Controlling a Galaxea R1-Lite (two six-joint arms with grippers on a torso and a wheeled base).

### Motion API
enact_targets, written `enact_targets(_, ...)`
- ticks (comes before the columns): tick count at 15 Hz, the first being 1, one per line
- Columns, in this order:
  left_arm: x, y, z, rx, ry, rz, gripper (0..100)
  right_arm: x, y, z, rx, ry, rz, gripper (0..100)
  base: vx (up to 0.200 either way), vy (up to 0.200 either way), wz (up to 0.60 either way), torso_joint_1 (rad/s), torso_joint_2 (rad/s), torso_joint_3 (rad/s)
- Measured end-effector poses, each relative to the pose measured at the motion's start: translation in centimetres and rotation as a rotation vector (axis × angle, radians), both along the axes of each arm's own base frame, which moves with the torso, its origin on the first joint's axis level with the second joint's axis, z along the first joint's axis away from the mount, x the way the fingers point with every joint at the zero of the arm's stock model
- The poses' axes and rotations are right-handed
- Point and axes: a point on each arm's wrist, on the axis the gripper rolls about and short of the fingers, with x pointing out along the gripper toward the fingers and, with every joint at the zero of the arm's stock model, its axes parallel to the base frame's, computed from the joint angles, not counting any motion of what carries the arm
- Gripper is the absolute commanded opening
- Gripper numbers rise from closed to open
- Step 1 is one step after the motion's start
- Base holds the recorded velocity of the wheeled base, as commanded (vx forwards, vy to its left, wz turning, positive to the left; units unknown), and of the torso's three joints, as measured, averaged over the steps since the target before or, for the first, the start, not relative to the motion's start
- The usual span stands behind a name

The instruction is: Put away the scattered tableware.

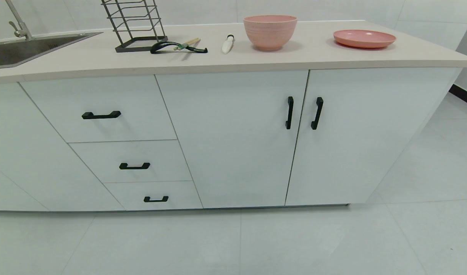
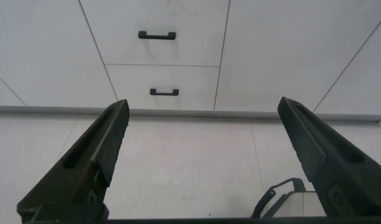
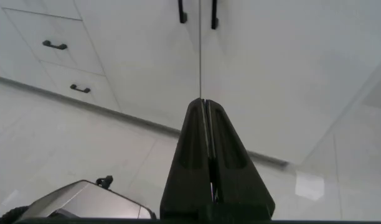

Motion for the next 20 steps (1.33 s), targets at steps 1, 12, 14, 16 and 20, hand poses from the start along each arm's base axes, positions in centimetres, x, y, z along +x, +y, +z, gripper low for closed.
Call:
enact_targets(1, 0.0, 0.0, 0.0, 0.000, 0.000, 0.000, 100, 1.3, 0.2, 0.7, -0.008, -0.007, 0.026, 0, 0.000, 0.000, 0.00, 0.000, 0.00, 0.000)
enact_targets(12, 0.0, 0.0, 0.1, 0.000, -0.003, -0.003, 100, 18.3, 2.6, 0.2, -0.101, -0.098, 0.300, 0, 0.000, 0.000, 0.00, 0.000, 0.00, 0.000)
enact_targets(14, 0.0, 0.0, 0.1, -0.004, -0.003, -0.002, 100, 20.6, 2.9, 0.0, -0.104, -0.105, 0.312, 0, 0.000, 0.000, 0.00, 0.000, 0.00, 0.000)
enact_targets(16, 0.0, 0.0, 0.6, -0.017, -0.058, 0.000, 100, 23.2, 3.3, -0.4, -0.104, -0.106, 0.320, 100, 0.000, 0.000, 0.00, 0.000, 0.00, 0.000)
enact_targets(20, -0.8, -0.2, 4.2, -0.008, -0.321, -0.109, 100, 26.4, 4.0, -1.6, -0.103, -0.097, 0.338, 100, 0.000, 0.000, 0.00, 0.000, 0.00, 0.000)
